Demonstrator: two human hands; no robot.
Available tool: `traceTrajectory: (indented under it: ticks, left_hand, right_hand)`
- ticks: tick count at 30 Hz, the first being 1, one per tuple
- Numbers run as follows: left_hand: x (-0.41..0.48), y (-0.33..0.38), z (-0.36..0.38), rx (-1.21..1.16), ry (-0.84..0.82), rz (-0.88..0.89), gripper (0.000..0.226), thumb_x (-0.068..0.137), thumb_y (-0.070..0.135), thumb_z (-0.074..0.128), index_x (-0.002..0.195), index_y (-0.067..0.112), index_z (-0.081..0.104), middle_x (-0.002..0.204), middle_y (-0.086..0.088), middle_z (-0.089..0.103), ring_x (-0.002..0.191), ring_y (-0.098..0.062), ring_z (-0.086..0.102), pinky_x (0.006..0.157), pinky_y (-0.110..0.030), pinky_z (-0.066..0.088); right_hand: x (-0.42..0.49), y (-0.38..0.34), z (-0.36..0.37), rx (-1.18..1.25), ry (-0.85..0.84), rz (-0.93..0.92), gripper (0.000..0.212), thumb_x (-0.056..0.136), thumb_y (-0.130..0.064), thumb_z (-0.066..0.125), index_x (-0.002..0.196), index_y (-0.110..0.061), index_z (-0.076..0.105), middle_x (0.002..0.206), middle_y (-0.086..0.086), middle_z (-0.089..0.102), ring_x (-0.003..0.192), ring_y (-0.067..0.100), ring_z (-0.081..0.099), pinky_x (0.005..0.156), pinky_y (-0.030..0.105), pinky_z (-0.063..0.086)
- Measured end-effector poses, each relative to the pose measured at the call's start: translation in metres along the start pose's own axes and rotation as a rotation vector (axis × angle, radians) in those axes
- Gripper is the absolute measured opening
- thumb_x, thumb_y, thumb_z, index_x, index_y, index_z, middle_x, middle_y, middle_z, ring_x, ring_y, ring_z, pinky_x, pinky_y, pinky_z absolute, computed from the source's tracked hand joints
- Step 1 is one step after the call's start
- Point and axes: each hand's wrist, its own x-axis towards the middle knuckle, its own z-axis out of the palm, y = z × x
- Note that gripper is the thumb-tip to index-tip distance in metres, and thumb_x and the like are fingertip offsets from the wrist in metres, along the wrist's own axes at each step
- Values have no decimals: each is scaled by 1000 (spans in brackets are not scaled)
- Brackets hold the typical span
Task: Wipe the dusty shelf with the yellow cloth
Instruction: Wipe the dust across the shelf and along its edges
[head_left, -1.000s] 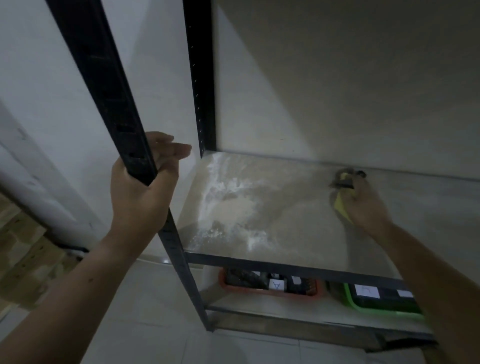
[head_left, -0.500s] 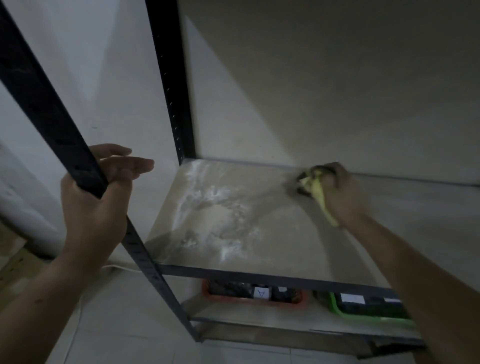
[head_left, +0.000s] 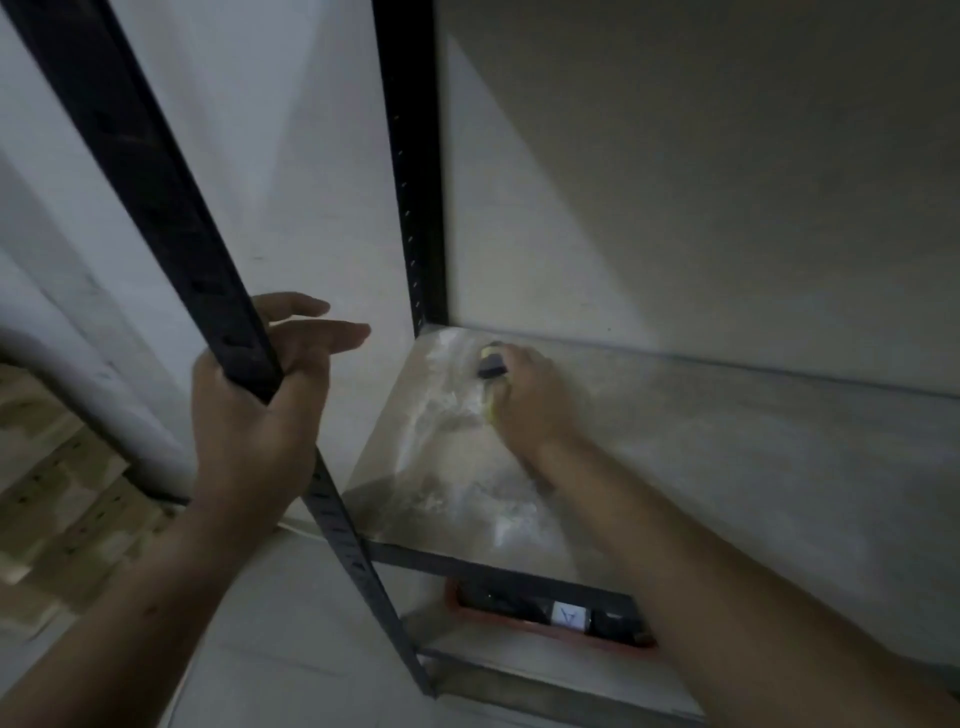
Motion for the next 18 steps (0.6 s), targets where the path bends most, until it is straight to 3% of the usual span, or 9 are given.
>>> traceTrajectory:
  ticks: [3,4,6,8,9,12,14,16,18]
  left_hand:
    - [0,2,-1,-47,-29,-84,25,92,14,50,99,27,70,105,-7,77,105,-28,74,92,-53,56]
    - [1,0,-2,-66,-43,-109,17,91,16,52,100,13,66,100,2,78,104,-26,75,93,-52,57]
    - [2,-2,-4,-105,-58,-134,17,86,23,54,99,14,62,96,1,78,102,-23,76,93,-46,59]
    - [2,-3,-5,-147,-68,-131,15,85,24,54,98,22,61,95,-5,78,100,-20,76,90,-37,60]
    - [2,-3,-5,-168,-75,-130,14,86,25,54,98,24,61,94,-6,78,99,-19,76,88,-32,60]
    - [3,-1,-7,-236,-101,-152,15,84,25,55,94,35,62,91,-4,79,97,-19,76,84,-25,58]
    - [3,-1,-8,-284,-111,-167,15,83,23,56,93,31,62,93,-6,78,96,-18,77,82,-21,57]
    - [2,-1,-8,-310,-124,-176,13,82,22,57,94,25,61,94,-10,77,96,-18,77,83,-18,56]
    - [2,-1,-8,-320,-132,-177,12,83,19,58,94,23,61,92,-13,76,96,-17,77,85,-18,56]
  right_hand:
    - [-12,-36,5,200,-222,-98,36,83,-7,54,115,-18,66,119,7,65,109,27,60,98,29,43]
    - [-11,-35,-1,257,-192,-84,35,81,-6,55,111,-19,68,117,4,66,108,24,61,94,20,42]
    - [-10,-11,-34,234,-13,-46,37,79,-9,54,111,-18,70,117,4,68,107,22,62,88,13,38]
    - [-23,21,-70,68,164,-18,38,81,-11,50,114,-8,68,124,14,64,116,28,59,99,22,38]
    - [-34,37,-83,-3,153,31,36,87,-10,48,118,-6,65,132,17,58,126,29,53,106,27,35]
    - [-75,70,-107,83,-270,120,43,101,-7,39,144,-14,43,161,6,22,149,19,20,122,36,17]
    - [-102,79,-116,44,-472,41,55,102,-9,37,152,-24,17,163,-4,-1,151,13,5,121,28,11]
    - [-119,74,-125,-95,-524,-49,63,101,-14,44,145,-39,7,156,-16,7,144,4,12,112,19,17]
    - [-126,62,-129,-149,-493,-95,68,97,-24,56,142,-47,10,146,-17,26,134,3,28,107,21,27]
